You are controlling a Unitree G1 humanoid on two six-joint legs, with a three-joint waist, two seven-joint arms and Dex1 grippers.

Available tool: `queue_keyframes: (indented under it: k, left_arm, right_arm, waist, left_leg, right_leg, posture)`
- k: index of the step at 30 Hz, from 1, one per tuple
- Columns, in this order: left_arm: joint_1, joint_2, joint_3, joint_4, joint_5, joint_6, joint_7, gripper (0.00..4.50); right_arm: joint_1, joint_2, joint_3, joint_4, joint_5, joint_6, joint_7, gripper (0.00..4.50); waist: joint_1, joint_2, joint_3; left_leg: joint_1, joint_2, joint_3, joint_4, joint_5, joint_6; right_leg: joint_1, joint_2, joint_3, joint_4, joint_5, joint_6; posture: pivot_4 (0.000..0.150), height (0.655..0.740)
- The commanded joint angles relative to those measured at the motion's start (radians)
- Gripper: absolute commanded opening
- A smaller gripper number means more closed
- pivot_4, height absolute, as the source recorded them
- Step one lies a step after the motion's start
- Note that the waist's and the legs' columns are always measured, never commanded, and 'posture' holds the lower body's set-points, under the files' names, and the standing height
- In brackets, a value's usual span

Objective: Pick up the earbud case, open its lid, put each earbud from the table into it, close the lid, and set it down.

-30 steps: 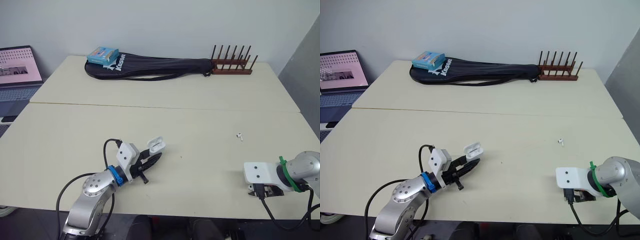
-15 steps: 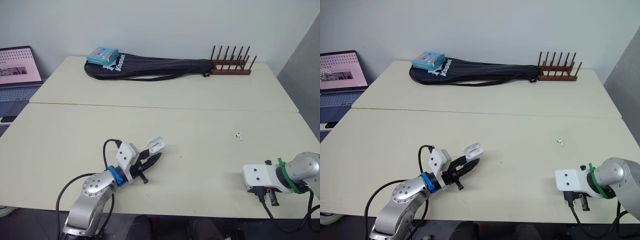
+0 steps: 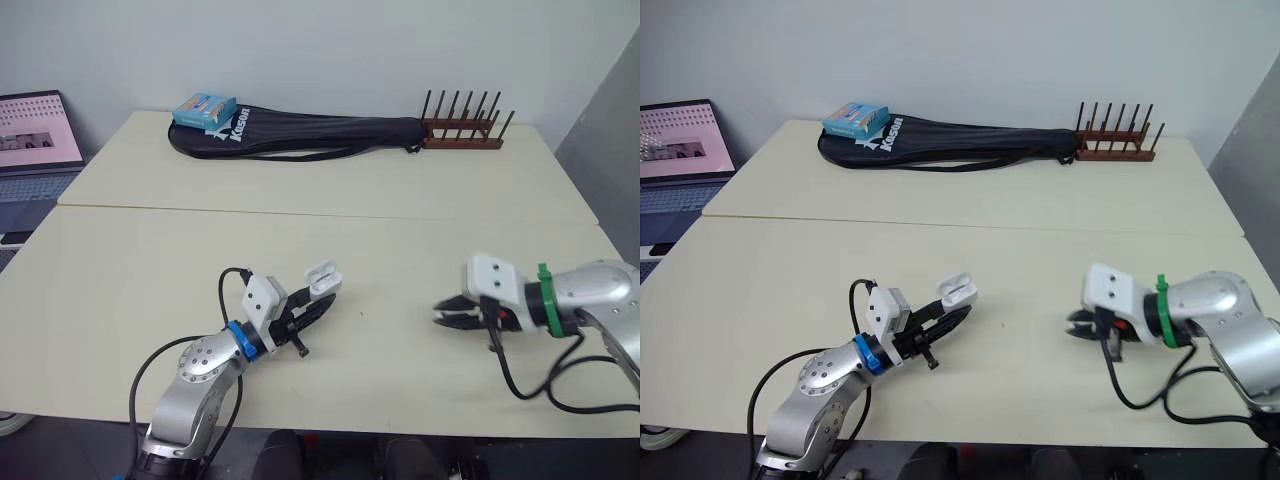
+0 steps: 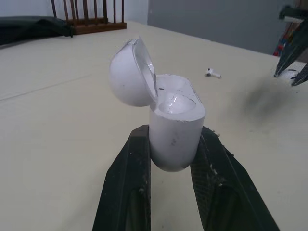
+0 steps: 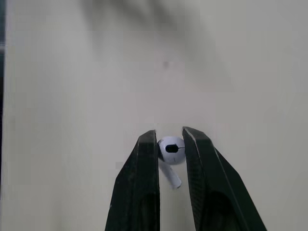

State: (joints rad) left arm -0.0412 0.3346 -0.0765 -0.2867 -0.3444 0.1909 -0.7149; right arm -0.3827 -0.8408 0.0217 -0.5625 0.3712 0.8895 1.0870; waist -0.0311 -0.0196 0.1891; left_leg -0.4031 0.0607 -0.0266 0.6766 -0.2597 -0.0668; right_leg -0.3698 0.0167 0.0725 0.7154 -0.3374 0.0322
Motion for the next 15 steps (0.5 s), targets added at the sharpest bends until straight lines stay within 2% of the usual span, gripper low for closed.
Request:
queue_keyframes:
  k: [1,4,8,11,15]
  left_arm:
    - [-0.044,-0.035,-0.01,-0.005,0.002,-0.05,0.015,0.75]
    - [-0.078,-0.063,-0.025,0.019,0.02,-0.079,0.027,0.75]
    - [-0.105,-0.09,-0.041,0.043,0.034,-0.101,0.042,0.75]
    - [-0.119,-0.104,-0.048,0.055,0.039,-0.107,0.048,0.75]
    - [-0.135,-0.116,-0.046,0.064,0.031,-0.102,0.056,0.75]
  right_arm:
    - [-0.063,0.17,-0.084,-0.04,0.112,0.085,-0.168,0.38]
    - [-0.079,0.382,-0.108,-0.047,0.167,0.042,-0.306,0.38]
    - [-0.075,0.583,-0.092,-0.045,0.203,0.014,-0.457,0.38]
    - [-0.038,0.677,-0.05,-0.034,0.191,-0.042,-0.52,0.38]
    - [0.022,0.72,0.026,-0.029,0.16,-0.134,-0.547,0.38]
  waist:
    - [0.001,0.0,0.0]
    - [0.001,0.0,0.0]
    - [0.001,0.0,0.0]
    - [0.001,0.0,-0.001]
    - [0.002,0.0,-0.001]
  left_leg:
    - [-0.001,-0.001,0.0,0.0,0.0,0.0]
    - [-0.004,-0.001,-0.001,0.0,0.0,0.0]
    - [-0.008,-0.001,-0.003,0.0,0.0,0.0]
    - [-0.012,0.0,-0.003,0.001,0.0,0.0]
    - [-0.013,-0.001,-0.004,0.001,0.0,0.0]
  right_leg:
    - [-0.001,0.0,0.0,0.0,0.0,0.0]
    - [-0.003,0.0,-0.001,0.0,0.0,0.0]
    - [-0.006,0.0,-0.002,0.001,0.0,0.0]
    - [-0.01,0.0,-0.003,0.002,0.0,0.0]
    - [-0.012,0.0,-0.003,0.002,0.0,0.0]
  posture:
    - [0.15,0.6925]
    - [0.15,0.6925]
    - [0.15,0.6925]
    - [0.15,0.6925]
    - [0.15,0.6925]
